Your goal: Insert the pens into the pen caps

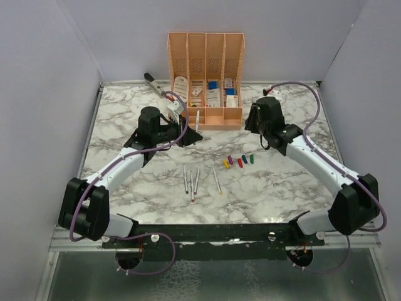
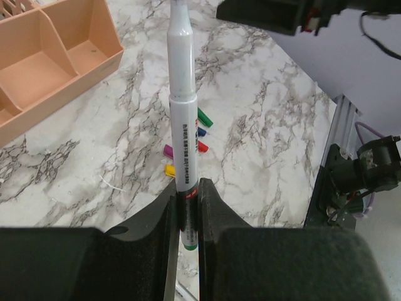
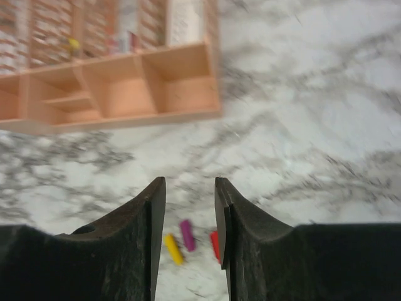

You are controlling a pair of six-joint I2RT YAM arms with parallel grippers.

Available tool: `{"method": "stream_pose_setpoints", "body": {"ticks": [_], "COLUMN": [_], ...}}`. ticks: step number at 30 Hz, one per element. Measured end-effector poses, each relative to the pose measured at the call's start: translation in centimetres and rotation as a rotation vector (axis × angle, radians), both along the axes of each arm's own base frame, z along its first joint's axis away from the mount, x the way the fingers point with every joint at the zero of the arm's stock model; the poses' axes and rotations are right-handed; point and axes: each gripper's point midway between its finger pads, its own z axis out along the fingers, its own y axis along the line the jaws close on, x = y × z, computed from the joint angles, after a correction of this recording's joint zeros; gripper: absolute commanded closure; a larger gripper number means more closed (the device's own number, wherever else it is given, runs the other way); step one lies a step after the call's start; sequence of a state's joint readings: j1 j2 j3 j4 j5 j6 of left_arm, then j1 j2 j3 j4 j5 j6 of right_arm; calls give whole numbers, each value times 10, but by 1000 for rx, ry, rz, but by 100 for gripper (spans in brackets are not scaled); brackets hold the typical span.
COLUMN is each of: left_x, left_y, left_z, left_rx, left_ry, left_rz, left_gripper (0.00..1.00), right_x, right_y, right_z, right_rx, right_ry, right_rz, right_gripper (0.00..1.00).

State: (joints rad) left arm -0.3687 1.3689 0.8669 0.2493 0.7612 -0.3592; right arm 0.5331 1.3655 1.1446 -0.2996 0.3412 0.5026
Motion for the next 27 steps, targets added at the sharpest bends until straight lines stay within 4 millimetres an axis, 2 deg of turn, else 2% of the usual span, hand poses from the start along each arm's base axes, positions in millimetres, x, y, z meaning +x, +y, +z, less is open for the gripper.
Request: {"method": "stream_pose_setpoints", "body": {"ticks": [3,5,10,13,15,19,21,23,27], "left_x": [-1,-2,-6,-5,-5,-4,-4,-4,-4], "left_y": [1,2,6,6,6,5,5,5,4], "left_z": [-5,-6,-4,-3,-4,-8,-13,-16,-18], "left_rx": [17,19,21,21,22,18,18,19,20], "left_ry": [12,16,6,0,4,25,40,49,53], "left_rz": [0,1,19,26,26,28,30,30,29], "left_gripper": [100,100,100,100,100,100,100,100,100], "right_x": [-6,-20,-30,-32,-35,-51,-62,-66,-61], "right_y": [-27,-29,-21,-22,-24,-35,-42,-47,-50], "right_z": [-57,-79,-87,-96,-112,-158,-172,-179,-177], "right_rx": [-59,-77,-72,-79,-93,-144,-166,-182,-192], "right_ry": [184,266,304,325,364,475,508,520,497], "right_rz": [-44,-20,21,21,14,-16,-28,-42,-60], "right_gripper": [65,65,66,72,73,73,67,57,50]}}
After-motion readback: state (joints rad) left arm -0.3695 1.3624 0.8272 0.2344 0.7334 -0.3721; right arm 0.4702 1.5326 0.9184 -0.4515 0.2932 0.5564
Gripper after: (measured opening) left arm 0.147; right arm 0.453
